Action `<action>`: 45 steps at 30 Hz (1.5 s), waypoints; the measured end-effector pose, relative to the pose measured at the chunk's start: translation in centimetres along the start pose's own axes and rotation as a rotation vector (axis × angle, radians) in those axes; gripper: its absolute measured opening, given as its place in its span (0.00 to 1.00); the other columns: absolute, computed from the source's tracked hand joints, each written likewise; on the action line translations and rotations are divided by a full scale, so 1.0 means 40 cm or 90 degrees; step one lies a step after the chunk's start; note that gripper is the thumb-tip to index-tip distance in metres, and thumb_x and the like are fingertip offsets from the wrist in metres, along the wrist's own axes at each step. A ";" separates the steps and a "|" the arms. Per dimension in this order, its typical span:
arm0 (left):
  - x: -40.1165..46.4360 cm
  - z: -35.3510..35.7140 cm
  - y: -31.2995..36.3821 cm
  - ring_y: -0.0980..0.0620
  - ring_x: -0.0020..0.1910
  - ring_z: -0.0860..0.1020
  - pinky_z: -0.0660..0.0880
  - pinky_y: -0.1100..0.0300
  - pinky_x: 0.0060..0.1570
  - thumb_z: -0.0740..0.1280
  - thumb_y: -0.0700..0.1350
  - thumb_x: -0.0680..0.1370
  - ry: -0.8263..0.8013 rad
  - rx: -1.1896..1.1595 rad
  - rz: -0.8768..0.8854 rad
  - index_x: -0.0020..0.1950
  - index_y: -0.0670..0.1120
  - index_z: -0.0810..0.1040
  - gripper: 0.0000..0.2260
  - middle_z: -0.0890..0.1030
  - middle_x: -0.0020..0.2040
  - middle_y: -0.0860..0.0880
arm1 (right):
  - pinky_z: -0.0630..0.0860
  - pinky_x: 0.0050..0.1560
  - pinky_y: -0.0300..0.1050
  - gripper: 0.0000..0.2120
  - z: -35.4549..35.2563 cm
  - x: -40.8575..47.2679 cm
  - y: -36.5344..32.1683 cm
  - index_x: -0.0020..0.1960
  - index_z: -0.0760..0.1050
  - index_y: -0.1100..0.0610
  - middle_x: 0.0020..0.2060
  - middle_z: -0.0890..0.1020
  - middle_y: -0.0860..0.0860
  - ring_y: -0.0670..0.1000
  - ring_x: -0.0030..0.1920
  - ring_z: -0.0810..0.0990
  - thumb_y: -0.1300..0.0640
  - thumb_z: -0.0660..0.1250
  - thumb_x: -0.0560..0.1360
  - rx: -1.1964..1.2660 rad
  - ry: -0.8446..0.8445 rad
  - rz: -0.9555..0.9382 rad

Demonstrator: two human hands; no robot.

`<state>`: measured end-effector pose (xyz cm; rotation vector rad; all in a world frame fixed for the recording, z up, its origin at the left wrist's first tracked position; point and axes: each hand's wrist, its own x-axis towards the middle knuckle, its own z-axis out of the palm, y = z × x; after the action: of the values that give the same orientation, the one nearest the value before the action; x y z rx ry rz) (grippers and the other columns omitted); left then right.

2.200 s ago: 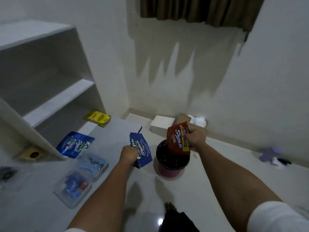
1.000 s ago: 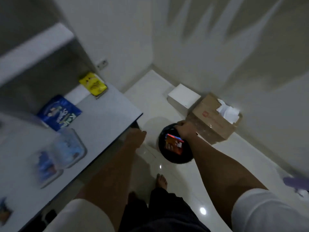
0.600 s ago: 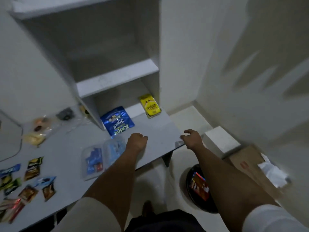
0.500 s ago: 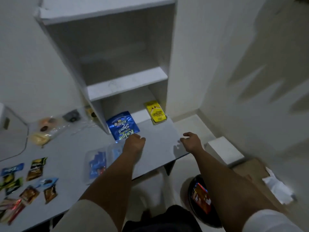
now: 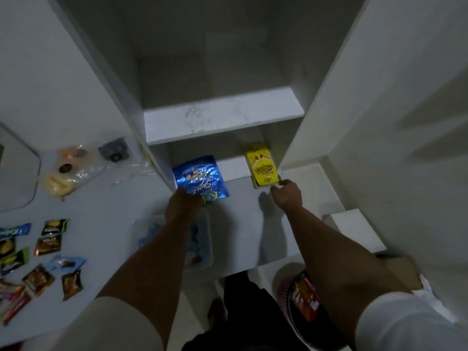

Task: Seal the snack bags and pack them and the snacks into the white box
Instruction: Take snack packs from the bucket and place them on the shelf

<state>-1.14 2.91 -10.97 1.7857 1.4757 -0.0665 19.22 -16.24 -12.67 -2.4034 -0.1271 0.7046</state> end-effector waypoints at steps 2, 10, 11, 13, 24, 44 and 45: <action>0.049 0.016 -0.007 0.37 0.60 0.80 0.77 0.47 0.60 0.66 0.53 0.74 -0.013 0.029 -0.037 0.68 0.47 0.75 0.23 0.81 0.63 0.40 | 0.77 0.55 0.51 0.20 0.020 0.054 -0.032 0.58 0.80 0.62 0.57 0.83 0.64 0.66 0.58 0.81 0.51 0.70 0.71 -0.012 0.003 0.029; 0.171 0.086 0.014 0.40 0.68 0.72 0.59 0.43 0.68 0.62 0.61 0.77 -0.028 0.289 -0.119 0.78 0.49 0.62 0.33 0.75 0.70 0.43 | 0.71 0.65 0.57 0.37 0.094 0.193 -0.107 0.70 0.64 0.57 0.67 0.71 0.60 0.64 0.68 0.71 0.39 0.71 0.70 -0.039 0.003 0.154; 0.179 0.092 0.015 0.41 0.67 0.72 0.59 0.43 0.68 0.61 0.62 0.77 -0.020 0.330 -0.113 0.78 0.49 0.64 0.32 0.75 0.69 0.43 | 0.71 0.66 0.58 0.39 0.103 0.204 -0.107 0.71 0.64 0.56 0.68 0.70 0.59 0.64 0.69 0.70 0.37 0.72 0.69 -0.044 0.007 0.160; 0.191 0.100 0.016 0.41 0.65 0.74 0.58 0.43 0.67 0.62 0.63 0.76 -0.016 0.376 -0.103 0.76 0.49 0.65 0.32 0.78 0.66 0.43 | 0.71 0.66 0.59 0.44 0.118 0.220 -0.108 0.73 0.62 0.55 0.68 0.70 0.59 0.64 0.69 0.70 0.34 0.73 0.66 -0.053 0.006 0.164; 0.168 0.132 -0.030 0.39 0.63 0.76 0.62 0.42 0.64 0.65 0.72 0.70 0.008 0.381 -0.061 0.76 0.47 0.62 0.43 0.76 0.67 0.43 | 0.79 0.62 0.54 0.42 0.104 0.240 -0.102 0.67 0.71 0.57 0.62 0.81 0.57 0.61 0.62 0.80 0.37 0.75 0.60 0.036 -0.025 0.122; 0.101 0.108 0.084 0.52 0.33 0.75 0.66 0.61 0.30 0.66 0.45 0.80 0.049 -0.027 0.049 0.47 0.40 0.81 0.09 0.84 0.45 0.40 | 0.66 0.28 0.46 0.13 0.061 0.121 -0.009 0.38 0.79 0.63 0.25 0.75 0.63 0.54 0.22 0.70 0.55 0.78 0.67 0.374 -0.180 0.137; 0.084 0.107 0.087 0.53 0.32 0.74 0.66 0.62 0.30 0.65 0.46 0.81 0.040 -0.040 0.078 0.46 0.41 0.80 0.10 0.84 0.45 0.40 | 0.66 0.27 0.44 0.13 0.048 0.098 -0.003 0.38 0.78 0.64 0.24 0.74 0.62 0.54 0.20 0.69 0.55 0.78 0.68 0.373 -0.177 0.124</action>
<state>4.70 3.05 -13.69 1.8378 1.3923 0.0975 21.56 -14.10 -15.66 -1.7662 0.1813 1.0050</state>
